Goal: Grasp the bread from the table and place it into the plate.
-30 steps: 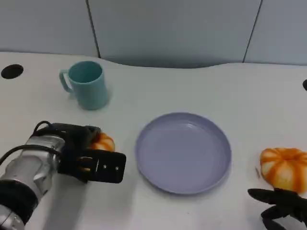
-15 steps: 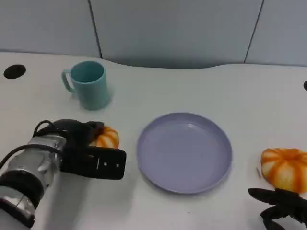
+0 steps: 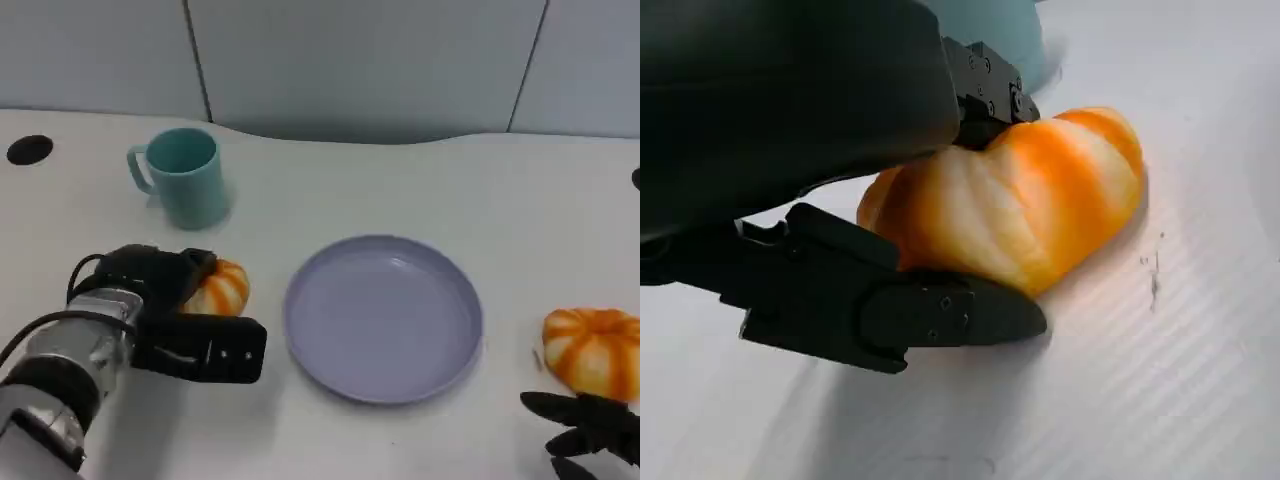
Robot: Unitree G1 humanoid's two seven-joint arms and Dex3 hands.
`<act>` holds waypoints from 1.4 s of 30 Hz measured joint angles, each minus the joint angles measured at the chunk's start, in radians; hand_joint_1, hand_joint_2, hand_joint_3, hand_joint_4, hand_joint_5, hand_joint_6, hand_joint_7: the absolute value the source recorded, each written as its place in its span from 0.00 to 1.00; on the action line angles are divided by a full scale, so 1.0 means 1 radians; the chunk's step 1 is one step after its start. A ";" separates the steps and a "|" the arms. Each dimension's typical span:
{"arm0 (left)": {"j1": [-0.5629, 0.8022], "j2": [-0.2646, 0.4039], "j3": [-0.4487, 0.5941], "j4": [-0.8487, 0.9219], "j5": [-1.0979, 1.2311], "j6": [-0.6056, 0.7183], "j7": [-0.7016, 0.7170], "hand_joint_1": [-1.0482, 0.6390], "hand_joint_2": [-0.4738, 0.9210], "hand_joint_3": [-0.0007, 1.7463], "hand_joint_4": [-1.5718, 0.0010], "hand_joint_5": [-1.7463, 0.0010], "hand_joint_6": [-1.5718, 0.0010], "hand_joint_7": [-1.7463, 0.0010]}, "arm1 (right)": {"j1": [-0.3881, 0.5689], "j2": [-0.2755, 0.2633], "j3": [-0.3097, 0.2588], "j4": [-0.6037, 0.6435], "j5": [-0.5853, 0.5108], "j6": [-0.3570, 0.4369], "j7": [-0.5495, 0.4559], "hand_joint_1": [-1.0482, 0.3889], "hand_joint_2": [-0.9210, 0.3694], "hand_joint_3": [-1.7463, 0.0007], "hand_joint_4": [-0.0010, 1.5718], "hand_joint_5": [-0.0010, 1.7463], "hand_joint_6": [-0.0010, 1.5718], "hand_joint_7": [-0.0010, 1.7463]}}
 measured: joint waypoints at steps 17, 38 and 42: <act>-0.018 0.003 0.099 0.028 -0.139 -0.041 -0.059 0.40 1.00 0.01 0.54 0.00 0.62 0.00 | 0.008 0.000 -0.009 -0.018 -0.004 0.000 -0.002 0.45 0.00 0.72 0.31 0.61 0.49 0.06; 0.117 -0.004 0.261 -0.051 -0.295 -0.190 0.096 0.52 0.98 0.02 0.46 0.00 0.59 0.00 | 0.012 0.002 -0.010 -0.035 -0.018 0.001 -0.006 0.43 0.00 0.73 0.31 0.63 0.50 0.07; 0.160 -0.002 0.312 -0.126 -0.367 -0.193 0.026 0.53 0.97 0.02 0.45 0.00 0.58 0.00 | 0.008 0.002 -0.010 -0.027 -0.018 0.001 -0.007 0.43 0.00 0.72 0.30 0.63 0.49 0.06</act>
